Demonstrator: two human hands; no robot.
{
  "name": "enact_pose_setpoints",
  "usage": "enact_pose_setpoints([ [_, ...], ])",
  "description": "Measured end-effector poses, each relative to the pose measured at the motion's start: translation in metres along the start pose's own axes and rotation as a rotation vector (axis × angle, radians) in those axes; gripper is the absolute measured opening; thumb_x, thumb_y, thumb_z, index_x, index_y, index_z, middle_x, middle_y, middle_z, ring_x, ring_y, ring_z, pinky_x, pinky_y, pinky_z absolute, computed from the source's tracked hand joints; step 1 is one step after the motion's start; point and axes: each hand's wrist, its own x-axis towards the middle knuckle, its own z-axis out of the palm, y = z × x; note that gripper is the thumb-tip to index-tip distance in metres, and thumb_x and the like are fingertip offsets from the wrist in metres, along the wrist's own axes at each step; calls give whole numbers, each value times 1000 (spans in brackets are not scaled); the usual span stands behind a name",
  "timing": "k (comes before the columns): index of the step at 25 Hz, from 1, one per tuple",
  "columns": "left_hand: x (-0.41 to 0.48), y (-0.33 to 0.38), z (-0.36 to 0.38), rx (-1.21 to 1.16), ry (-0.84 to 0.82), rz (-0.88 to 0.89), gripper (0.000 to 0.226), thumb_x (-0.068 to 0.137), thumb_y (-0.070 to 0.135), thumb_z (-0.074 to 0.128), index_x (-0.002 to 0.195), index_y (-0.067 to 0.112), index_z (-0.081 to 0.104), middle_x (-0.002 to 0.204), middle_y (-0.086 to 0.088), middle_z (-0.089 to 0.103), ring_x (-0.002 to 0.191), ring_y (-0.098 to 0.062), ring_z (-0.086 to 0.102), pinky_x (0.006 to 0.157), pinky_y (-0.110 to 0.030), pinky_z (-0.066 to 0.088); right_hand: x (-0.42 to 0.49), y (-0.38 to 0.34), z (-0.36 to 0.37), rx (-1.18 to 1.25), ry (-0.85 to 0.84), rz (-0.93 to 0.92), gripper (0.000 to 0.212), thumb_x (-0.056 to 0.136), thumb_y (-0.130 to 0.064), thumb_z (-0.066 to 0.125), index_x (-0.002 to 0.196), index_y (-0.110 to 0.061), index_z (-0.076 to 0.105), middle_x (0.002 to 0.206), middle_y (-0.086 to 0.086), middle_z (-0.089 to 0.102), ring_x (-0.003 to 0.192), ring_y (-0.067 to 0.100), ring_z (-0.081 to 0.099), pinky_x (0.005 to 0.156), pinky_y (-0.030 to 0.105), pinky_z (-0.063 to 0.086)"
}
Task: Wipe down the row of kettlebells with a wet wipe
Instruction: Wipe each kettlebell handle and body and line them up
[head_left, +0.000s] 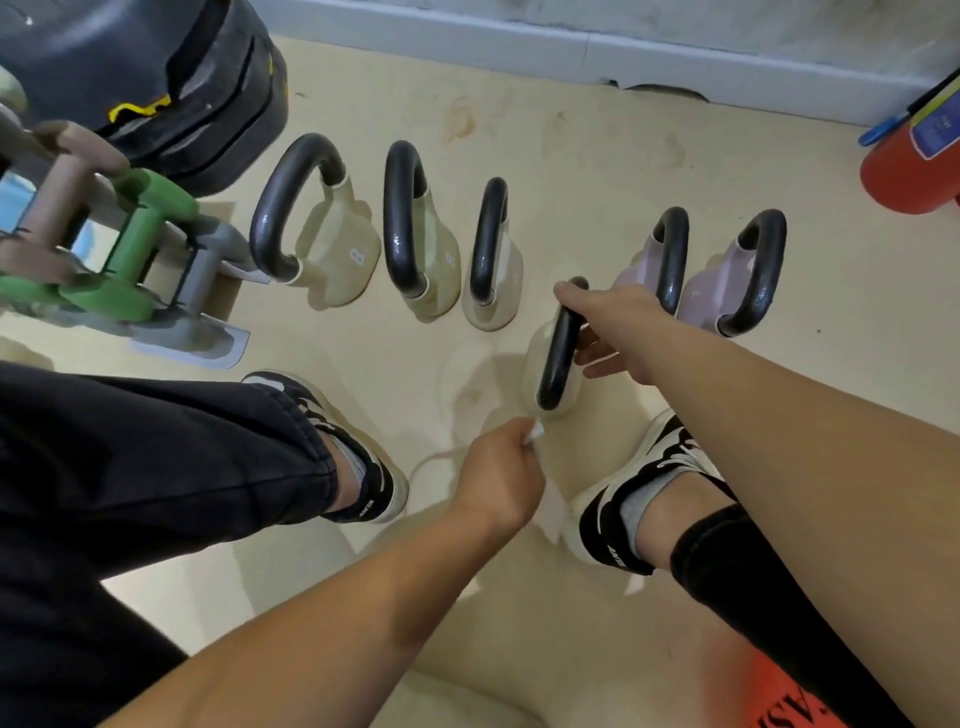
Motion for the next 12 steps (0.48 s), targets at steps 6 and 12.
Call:
enact_pose_setpoints([
  [6,30,43,-13,-293,-196,-179,22,85,18,54,106,22,59,93,-1,62,83,-24,63,79,-42,58,1,3,11,-43,66,-27,45,84,-46,79,98,-6,64,86,14,75,72,27,75,60,34,60],
  [12,53,55,-10,-262,-232,-233,16,94,28,61,108,19,59,89,-2,58,78,-22,59,84,-45,59,18,-4,12,-123,77,19,34,79,-33,78,92,-4,63,75,14,72,60,25,69,57,31,54],
])
